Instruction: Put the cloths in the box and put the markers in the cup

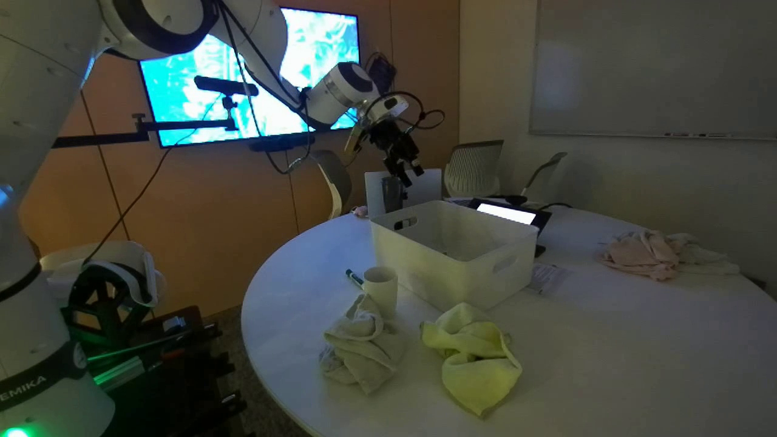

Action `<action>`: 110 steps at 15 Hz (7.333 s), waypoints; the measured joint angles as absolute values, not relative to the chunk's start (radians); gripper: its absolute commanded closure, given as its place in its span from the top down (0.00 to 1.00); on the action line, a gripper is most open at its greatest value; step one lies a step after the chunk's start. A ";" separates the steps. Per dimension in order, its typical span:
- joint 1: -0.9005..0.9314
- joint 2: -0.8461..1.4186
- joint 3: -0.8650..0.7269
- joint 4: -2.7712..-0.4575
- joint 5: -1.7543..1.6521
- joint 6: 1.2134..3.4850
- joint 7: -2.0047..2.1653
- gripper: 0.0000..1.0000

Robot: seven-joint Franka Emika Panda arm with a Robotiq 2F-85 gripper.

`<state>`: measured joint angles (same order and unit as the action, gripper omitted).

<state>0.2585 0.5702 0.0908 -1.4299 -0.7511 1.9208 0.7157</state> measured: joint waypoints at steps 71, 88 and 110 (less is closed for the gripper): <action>0.309 0.676 0.180 -1.909 -0.578 2.385 -0.390 1.00; 0.255 0.769 0.183 -1.795 -0.531 2.359 -0.558 1.00; 0.236 0.808 0.184 -1.717 -0.470 2.285 -0.620 0.24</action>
